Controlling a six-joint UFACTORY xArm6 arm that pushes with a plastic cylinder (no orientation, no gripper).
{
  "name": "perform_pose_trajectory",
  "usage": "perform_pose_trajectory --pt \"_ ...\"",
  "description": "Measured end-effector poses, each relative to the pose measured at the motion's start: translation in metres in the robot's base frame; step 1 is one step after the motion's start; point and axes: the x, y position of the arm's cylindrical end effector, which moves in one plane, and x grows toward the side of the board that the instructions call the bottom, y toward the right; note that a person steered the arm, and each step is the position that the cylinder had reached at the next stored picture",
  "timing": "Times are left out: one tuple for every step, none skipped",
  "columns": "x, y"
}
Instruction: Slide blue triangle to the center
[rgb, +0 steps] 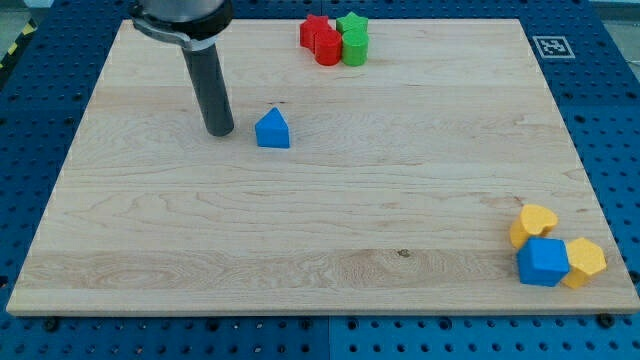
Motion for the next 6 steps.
perform_pose_trajectory --pt "0.000 0.001" --pt "0.000 0.023" --pt "0.000 0.064" --pt "0.000 0.101" --pt "0.000 0.105" --pt "0.005 0.084"
